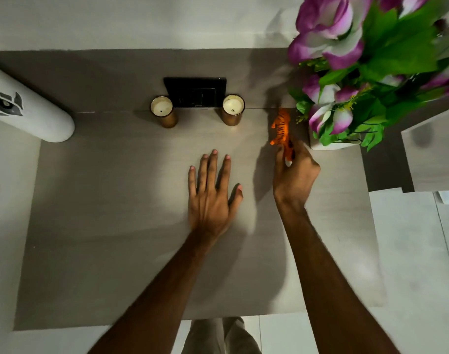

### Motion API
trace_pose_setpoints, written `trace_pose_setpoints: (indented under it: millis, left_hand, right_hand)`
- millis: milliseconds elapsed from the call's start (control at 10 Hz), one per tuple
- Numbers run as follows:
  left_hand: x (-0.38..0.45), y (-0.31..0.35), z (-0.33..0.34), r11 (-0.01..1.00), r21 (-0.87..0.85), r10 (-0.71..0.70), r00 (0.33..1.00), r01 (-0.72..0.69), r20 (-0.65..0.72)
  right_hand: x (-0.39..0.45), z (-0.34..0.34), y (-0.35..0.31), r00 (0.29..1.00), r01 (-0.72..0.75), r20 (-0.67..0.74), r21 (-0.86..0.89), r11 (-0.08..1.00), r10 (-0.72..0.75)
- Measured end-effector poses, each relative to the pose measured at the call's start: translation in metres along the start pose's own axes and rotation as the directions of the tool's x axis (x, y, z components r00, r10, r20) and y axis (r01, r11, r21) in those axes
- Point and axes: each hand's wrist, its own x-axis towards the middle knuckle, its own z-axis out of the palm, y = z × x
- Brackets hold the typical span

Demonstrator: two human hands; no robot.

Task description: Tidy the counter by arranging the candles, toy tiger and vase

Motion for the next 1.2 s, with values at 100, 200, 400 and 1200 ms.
trace_pose_setpoints:
  millis: [100,200,400,1200]
  left_hand:
    - [0.001,-0.001,-0.001,1.000,0.017,-0.001,1.000,0.001,0.001]
    - [0.002,0.000,-0.002,1.000,0.015,-0.002,1.000,0.002,0.013]
    - [0.002,0.001,-0.001,1.000,0.002,-0.016,1.000,0.016,-0.007]
    - [0.003,0.000,0.000,0.998,0.053,-0.032,0.999,0.032,-0.006]
  right_hand:
    - [0.003,0.002,0.003,1.000,0.003,-0.008,0.013,1.000,-0.003]
    - [0.004,-0.001,0.002,1.000,0.004,0.010,0.028,1.000,-0.004]
    - [-0.012,-0.034,0.035,0.969,-0.087,-0.217,0.138,0.987,0.115]
    - [0.065,-0.037,0.068,0.952,-0.245,-0.124,0.234,0.941,0.279]
